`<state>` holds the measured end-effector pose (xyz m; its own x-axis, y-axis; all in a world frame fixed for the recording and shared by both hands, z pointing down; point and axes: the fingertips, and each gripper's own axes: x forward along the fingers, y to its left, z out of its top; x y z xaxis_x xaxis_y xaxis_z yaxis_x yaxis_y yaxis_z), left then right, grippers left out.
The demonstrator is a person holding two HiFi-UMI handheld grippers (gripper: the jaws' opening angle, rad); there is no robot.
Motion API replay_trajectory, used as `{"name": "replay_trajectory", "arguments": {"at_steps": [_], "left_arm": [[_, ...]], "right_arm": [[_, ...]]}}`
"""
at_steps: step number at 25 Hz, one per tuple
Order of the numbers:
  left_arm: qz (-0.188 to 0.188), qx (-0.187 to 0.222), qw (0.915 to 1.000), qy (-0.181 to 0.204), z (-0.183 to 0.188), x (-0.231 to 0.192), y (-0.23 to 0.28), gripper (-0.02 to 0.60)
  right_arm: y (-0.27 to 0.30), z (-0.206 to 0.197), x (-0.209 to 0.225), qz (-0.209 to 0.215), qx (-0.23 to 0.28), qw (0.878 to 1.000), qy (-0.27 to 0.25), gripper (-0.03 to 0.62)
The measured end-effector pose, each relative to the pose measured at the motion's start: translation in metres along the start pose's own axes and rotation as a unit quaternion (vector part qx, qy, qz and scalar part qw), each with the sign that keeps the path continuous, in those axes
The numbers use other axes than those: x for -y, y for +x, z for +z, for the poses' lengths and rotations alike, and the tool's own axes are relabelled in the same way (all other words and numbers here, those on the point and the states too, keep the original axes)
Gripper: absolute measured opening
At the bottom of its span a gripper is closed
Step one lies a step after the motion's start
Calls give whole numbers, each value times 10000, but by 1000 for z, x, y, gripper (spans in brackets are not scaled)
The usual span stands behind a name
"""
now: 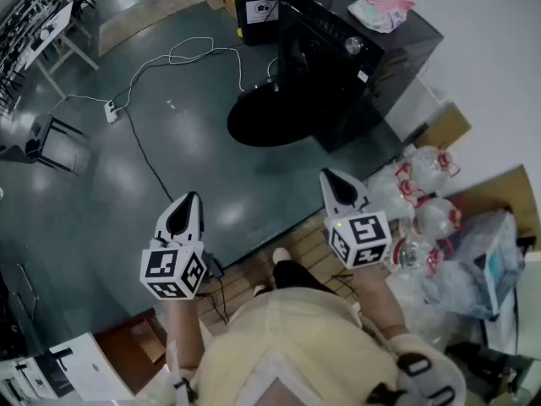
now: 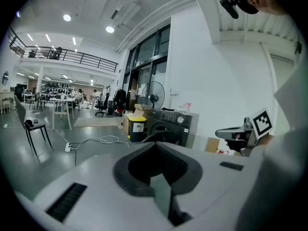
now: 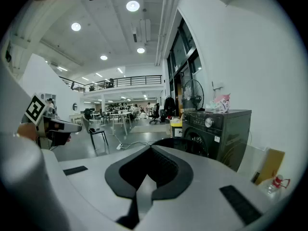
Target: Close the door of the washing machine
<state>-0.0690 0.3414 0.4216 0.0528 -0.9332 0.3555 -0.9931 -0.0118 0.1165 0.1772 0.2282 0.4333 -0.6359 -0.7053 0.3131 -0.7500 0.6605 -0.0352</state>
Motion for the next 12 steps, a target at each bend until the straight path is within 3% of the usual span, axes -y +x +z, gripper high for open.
{"name": "replay_trajectory", "arguments": {"at_steps": [12], "left_arm": [[12, 63, 9999, -124, 9, 6, 40, 5]], "right_arm": [[30, -3, 26, 148, -32, 9999, 76, 5]]}}
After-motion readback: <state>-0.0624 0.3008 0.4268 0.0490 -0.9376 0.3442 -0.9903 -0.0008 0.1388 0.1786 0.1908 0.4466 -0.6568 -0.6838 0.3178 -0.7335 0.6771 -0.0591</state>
